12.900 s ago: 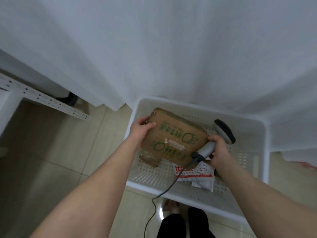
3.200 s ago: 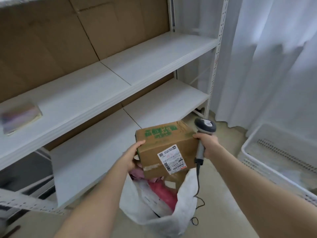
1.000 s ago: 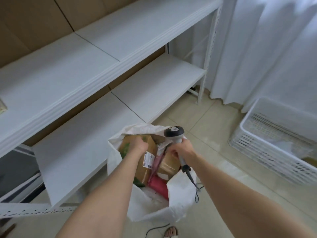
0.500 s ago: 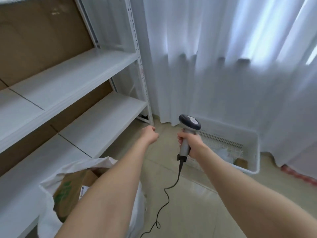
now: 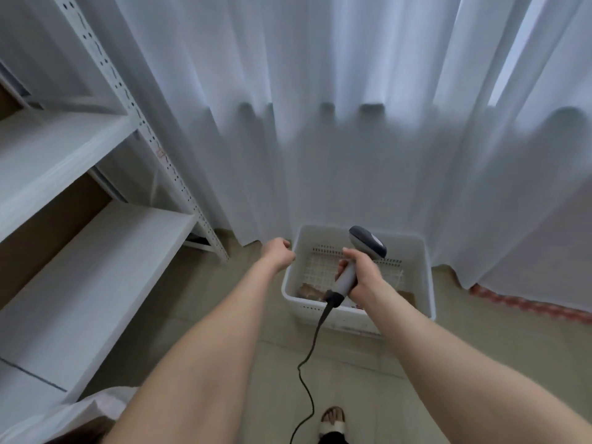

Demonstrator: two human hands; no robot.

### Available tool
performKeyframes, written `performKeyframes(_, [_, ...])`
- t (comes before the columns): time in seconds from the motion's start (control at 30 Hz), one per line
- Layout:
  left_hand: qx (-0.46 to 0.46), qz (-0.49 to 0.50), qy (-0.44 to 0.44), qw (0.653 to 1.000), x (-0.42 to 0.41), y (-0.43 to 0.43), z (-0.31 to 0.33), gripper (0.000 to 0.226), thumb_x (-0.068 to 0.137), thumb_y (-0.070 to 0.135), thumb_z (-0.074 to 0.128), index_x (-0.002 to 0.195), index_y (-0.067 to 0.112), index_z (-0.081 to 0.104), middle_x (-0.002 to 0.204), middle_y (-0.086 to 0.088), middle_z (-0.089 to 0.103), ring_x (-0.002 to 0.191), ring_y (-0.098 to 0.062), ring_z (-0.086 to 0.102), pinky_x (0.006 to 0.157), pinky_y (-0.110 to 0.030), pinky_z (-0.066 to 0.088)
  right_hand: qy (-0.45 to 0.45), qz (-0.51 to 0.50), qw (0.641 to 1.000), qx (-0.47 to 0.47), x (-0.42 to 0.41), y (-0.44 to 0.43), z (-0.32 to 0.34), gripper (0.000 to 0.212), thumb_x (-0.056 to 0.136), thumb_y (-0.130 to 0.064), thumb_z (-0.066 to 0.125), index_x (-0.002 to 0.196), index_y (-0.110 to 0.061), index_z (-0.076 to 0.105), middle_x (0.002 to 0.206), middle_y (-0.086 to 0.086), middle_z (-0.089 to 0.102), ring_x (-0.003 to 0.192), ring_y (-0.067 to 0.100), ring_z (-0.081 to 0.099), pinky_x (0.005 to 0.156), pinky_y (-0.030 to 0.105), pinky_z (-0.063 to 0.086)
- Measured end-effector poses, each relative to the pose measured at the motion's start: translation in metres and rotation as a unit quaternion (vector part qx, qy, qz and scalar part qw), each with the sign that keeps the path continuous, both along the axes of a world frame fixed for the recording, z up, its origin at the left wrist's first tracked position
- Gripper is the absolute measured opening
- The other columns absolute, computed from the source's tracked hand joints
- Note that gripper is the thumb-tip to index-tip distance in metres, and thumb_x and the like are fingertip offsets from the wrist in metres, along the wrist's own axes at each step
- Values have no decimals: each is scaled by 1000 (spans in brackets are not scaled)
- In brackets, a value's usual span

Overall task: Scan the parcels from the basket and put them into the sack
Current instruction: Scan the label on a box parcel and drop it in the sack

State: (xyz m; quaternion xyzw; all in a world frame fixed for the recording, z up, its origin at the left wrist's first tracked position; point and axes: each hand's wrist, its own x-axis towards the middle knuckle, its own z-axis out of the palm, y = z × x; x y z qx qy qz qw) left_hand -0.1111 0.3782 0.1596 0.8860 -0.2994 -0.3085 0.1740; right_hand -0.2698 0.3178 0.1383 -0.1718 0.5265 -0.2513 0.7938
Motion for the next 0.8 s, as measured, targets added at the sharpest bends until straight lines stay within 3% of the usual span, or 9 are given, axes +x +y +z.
performKeyframes(0.4, [77, -102, 23, 992, 8, -190, -95, 44, 94, 12, 51, 137, 10, 48, 142, -10, 47, 131, -25, 44, 108, -30, 34, 24, -104, 990, 93, -10, -170, -83, 10, 90, -11, 64, 83, -8, 58, 65, 4, 57, 58, 14, 54, 59, 26, 48])
performKeyframes(0.6, [119, -81, 52, 988, 16, -255, -176, 45, 95, 13, 52, 139, 9, 45, 144, -12, 44, 130, -27, 45, 107, -32, 36, 31, -81, 986, 140, 2, -246, -158, 11, 90, -13, 66, 83, -8, 59, 65, 4, 59, 59, 14, 55, 61, 28, 50])
performKeyframes(0.8, [164, -11, 125, 978, 44, -277, -290, 46, 96, 11, 48, 141, 8, 39, 142, -15, 44, 125, -29, 48, 93, -30, 42, 50, -56, 973, 217, 43, -283, -264, 20, 93, -21, 63, 82, -6, 58, 66, 5, 57, 60, 17, 55, 59, 32, 49])
